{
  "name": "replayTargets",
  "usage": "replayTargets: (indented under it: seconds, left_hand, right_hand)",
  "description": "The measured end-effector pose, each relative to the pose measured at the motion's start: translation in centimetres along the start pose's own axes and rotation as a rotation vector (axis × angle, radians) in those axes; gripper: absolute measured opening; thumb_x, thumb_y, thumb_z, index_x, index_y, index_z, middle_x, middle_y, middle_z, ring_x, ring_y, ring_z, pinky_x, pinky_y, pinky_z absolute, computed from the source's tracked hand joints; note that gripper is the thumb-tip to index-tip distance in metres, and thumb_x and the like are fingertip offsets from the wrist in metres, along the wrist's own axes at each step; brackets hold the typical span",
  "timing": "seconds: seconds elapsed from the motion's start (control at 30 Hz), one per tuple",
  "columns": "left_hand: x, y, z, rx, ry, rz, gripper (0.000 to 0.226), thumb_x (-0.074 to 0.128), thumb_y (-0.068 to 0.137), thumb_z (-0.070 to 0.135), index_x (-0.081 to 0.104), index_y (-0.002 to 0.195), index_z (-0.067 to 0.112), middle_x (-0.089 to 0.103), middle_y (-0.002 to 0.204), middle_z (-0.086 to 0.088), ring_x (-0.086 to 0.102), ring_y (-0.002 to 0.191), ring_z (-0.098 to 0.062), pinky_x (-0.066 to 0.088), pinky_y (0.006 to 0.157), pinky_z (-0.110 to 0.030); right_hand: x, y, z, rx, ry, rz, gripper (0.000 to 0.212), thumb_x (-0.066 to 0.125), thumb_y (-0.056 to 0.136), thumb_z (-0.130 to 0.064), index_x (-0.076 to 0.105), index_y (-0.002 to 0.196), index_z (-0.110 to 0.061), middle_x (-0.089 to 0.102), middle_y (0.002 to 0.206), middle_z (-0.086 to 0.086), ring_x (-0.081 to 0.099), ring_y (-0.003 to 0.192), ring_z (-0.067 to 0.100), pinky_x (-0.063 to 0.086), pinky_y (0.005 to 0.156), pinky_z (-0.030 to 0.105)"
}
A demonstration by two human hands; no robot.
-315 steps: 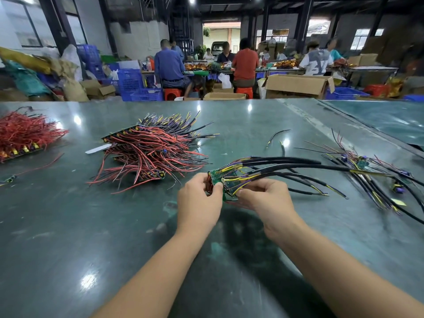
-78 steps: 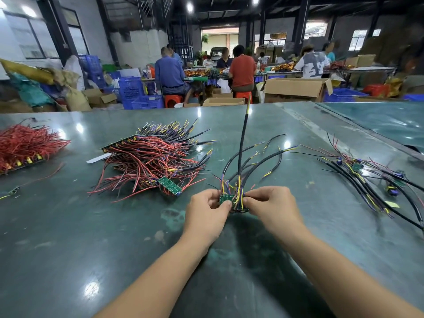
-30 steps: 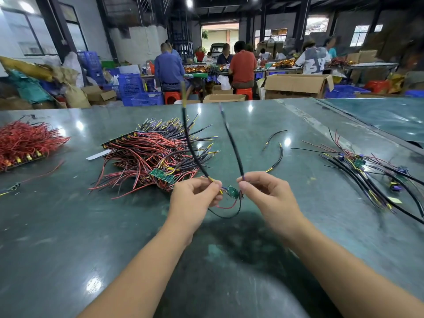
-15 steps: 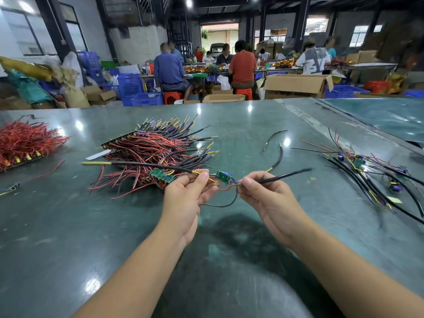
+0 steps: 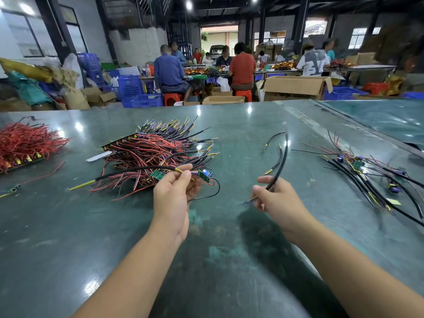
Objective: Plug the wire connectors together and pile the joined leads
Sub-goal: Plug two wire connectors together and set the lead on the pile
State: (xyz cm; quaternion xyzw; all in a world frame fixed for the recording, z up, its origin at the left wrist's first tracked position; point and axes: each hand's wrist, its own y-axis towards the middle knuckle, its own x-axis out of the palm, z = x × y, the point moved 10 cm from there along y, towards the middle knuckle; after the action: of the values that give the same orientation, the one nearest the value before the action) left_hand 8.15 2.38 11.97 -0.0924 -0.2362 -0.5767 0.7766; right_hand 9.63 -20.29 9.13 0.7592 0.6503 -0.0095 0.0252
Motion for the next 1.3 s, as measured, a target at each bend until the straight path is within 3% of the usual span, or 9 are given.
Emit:
replayTargets:
  seconds: [0.1, 0.23, 0.33, 0.47, 0.7, 0.83, 0.93, 1.13, 1.3]
  left_hand:
    - [0.1, 0.0, 0.5, 0.01, -0.005, -0.013, 0.024, 0.043, 0.097, 0.002, 0.063, 0.095, 0.015, 0.062, 0.069, 0.002, 0.056, 0.055, -0.002, 0.048, 0.053, -0.012]
    - [1.3, -0.5, 1.0, 0.039, 0.019, -0.115, 0.025, 0.041, 0.098, 0.004, 0.062, 0.098, 0.018, 0.066, 0.067, 0.007, 0.058, 0.062, -0.003, 0.047, 0.058, -0.011]
    - [2.0, -0.8, 1.3, 0.082, 0.048, -0.183, 0.024, 0.04, 0.098, 0.003, 0.059, 0.095, 0.018, 0.069, 0.072, 0.007, 0.06, 0.075, -0.007, 0.045, 0.072, -0.017]
    - [3.3, -1.3, 2.0, 0.182, 0.081, -0.315, 0.019, 0.04, 0.097, 0.002, 0.055, 0.094, 0.014, 0.07, 0.08, 0.005, 0.059, 0.082, -0.006, 0.044, 0.073, -0.016]
    - [5.4, -2.7, 0.5, 0.206, 0.225, -0.524, 0.012, 0.05, 0.086, 0.011, 0.061, 0.089, 0.011, 0.07, 0.083, 0.005, 0.063, 0.086, -0.005, 0.045, 0.083, -0.015]
    - [4.5, -2.4, 1.3, 0.373, 0.491, -0.399, 0.011, 0.056, 0.081, 0.014, 0.065, 0.081, 0.018, 0.07, 0.093, 0.002, 0.063, 0.097, -0.014, 0.045, 0.091, -0.028]
    - [3.9, -2.3, 1.8, 0.425, 0.598, -0.296, 0.007, 0.062, 0.078, 0.02, 0.067, 0.076, 0.025, 0.066, 0.083, 0.008, 0.058, 0.081, -0.007, 0.041, 0.076, -0.023]
    - [3.0, -1.6, -0.7, 0.101, 0.25, -0.26, 0.013, 0.058, 0.089, 0.004, 0.067, 0.083, 0.011, 0.068, 0.071, 0.002, 0.062, 0.065, -0.008, 0.052, 0.064, -0.017]
    - [3.3, -1.7, -1.5, -0.003, 0.015, -0.273, 0.016, 0.053, 0.09, -0.003, 0.066, 0.093, 0.005, 0.074, 0.081, -0.007, 0.069, 0.073, -0.011, 0.054, 0.068, -0.017]
  right_hand:
    - [1.3, 0.1, -1.0, -0.088, -0.198, -0.075, 0.006, 0.06, 0.089, -0.01, 0.059, 0.095, -0.013, 0.06, 0.064, 0.001, 0.054, 0.051, 0.008, 0.045, 0.054, 0.021]
    - [4.0, -0.4, -2.0, -0.163, -0.307, -0.207, 0.013, 0.061, 0.089, -0.023, 0.061, 0.093, -0.011, 0.07, 0.087, 0.0, 0.065, 0.083, 0.018, 0.05, 0.088, 0.038]
    - [3.1, -0.8, -2.6, -0.235, -0.415, -0.072, 0.02, 0.051, 0.092, -0.028, 0.066, 0.087, -0.015, 0.067, 0.077, -0.004, 0.065, 0.082, 0.019, 0.051, 0.079, 0.035]
    - [4.8, -2.1, -1.5, 0.027, -0.002, -0.279, 0.048, 0.039, 0.099, -0.04, 0.069, 0.07, -0.015, 0.055, 0.058, -0.001, 0.045, 0.045, 0.011, 0.035, 0.048, 0.023]
    - [5.4, -3.4, -1.7, 0.15, 0.446, -0.325, 0.01, 0.06, 0.09, -0.011, 0.067, 0.093, -0.004, 0.059, 0.072, 0.003, 0.044, 0.054, 0.007, 0.041, 0.047, 0.014]
    - [4.1, -2.9, -0.6, 0.203, 0.613, -0.213, 0.006, 0.061, 0.086, 0.0, 0.063, 0.085, -0.006, 0.065, 0.065, 0.004, 0.056, 0.05, 0.007, 0.049, 0.05, 0.014]
    - [3.3, -2.4, -0.5, 0.172, 0.689, -0.138, 0.01, 0.063, 0.084, 0.002, 0.063, 0.087, -0.008, 0.065, 0.07, 0.001, 0.063, 0.06, 0.009, 0.052, 0.055, 0.015]
    - [2.9, -2.2, -1.4, 0.043, 0.755, -0.112, 0.024, 0.07, 0.066, 0.0, 0.063, 0.088, -0.006, 0.068, 0.068, -0.003, 0.066, 0.065, 0.008, 0.053, 0.061, 0.015]
    - [2.0, -2.0, -0.8, 0.013, 0.86, 0.017, 0.016, 0.064, 0.08, 0.007, 0.062, 0.078, -0.009, 0.067, 0.069, -0.002, 0.066, 0.068, 0.008, 0.053, 0.065, 0.016]
